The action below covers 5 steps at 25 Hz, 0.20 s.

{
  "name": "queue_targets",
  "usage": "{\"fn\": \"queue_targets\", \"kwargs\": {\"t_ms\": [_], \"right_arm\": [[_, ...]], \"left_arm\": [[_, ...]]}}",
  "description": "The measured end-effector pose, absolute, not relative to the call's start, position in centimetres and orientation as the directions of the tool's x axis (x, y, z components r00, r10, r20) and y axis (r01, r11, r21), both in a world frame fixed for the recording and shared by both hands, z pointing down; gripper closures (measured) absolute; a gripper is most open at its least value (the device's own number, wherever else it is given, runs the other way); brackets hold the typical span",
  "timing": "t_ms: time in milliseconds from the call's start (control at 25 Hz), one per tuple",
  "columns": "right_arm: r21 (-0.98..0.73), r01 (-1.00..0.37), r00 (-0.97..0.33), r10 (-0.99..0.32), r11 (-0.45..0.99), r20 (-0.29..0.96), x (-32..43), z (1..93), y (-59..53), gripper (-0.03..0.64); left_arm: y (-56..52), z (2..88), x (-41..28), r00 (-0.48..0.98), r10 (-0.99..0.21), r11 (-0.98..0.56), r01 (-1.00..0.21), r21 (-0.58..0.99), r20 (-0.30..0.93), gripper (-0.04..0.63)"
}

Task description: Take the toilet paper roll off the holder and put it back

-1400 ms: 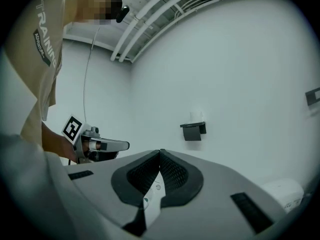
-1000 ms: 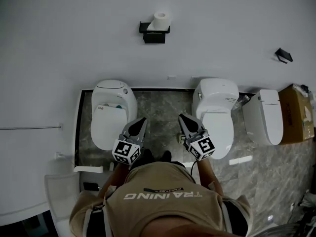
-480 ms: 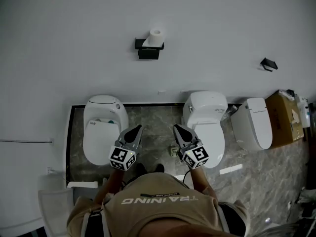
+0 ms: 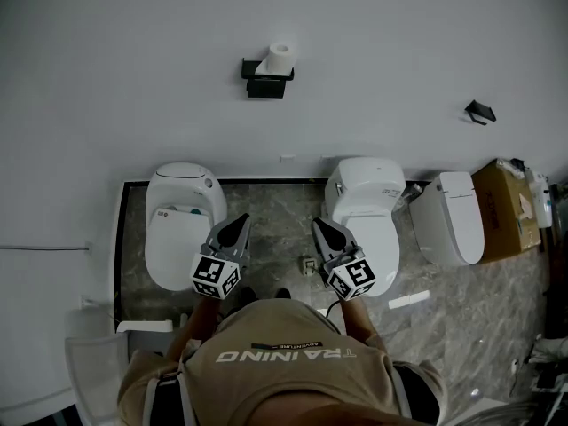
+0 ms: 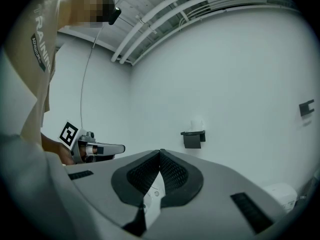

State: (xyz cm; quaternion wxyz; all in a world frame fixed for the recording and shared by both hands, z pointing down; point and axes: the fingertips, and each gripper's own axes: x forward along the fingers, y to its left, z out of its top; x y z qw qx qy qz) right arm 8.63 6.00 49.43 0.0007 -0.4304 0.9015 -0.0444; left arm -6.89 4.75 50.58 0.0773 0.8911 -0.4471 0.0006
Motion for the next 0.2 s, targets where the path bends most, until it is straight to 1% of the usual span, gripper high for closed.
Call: {"fn": "queue_targets", "kwargs": {"t_ms": [200], "right_arm": [[-0.112, -0.772, -0.631, -0.776, 0.625, 0.016, 7.63, 49.44, 5.83, 0.603]], "left_arm": [[4.89, 49.93, -7.52, 0.606, -0.792, -0.597, -0.794, 0.112, 0.075, 0.597]]}}
